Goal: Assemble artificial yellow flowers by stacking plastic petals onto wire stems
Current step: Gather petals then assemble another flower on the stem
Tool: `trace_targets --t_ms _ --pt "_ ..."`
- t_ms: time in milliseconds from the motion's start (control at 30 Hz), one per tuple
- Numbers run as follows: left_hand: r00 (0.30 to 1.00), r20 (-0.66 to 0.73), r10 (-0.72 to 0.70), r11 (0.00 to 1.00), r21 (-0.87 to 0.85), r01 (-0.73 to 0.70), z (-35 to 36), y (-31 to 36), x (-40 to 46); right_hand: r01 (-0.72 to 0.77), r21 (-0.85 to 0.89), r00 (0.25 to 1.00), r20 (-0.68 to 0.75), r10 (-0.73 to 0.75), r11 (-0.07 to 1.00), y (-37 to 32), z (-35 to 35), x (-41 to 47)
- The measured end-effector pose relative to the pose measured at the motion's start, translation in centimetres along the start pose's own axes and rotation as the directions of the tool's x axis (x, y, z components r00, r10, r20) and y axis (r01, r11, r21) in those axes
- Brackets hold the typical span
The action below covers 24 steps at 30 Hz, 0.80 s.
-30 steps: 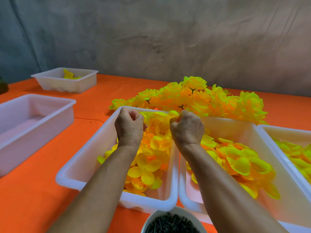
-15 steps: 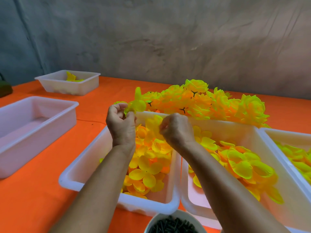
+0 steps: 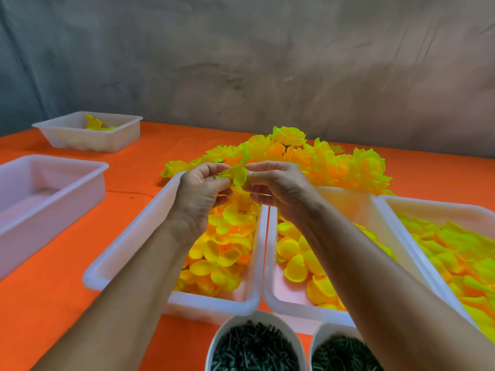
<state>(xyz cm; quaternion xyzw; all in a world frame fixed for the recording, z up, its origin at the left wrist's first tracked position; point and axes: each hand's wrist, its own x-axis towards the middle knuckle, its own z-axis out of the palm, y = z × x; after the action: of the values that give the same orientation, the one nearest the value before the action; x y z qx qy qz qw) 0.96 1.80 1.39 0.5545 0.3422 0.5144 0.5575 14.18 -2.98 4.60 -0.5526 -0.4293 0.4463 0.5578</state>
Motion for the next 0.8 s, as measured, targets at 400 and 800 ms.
trace_targets --t_ms 400,800 --pt "0.983 0.11 -0.147 0.978 0.167 0.127 2.7 0.9 -3.6 -0.089 -0.147 0.992 0.08 0.101 0.985 -0.1 -4.4 -3.9" --pt "0.98 -0.155 -0.122 0.737 0.648 0.194 0.5 -3.6 -3.7 -0.126 -0.494 0.924 -0.374 -0.079 0.861 2.4 -16.8 -8.0"
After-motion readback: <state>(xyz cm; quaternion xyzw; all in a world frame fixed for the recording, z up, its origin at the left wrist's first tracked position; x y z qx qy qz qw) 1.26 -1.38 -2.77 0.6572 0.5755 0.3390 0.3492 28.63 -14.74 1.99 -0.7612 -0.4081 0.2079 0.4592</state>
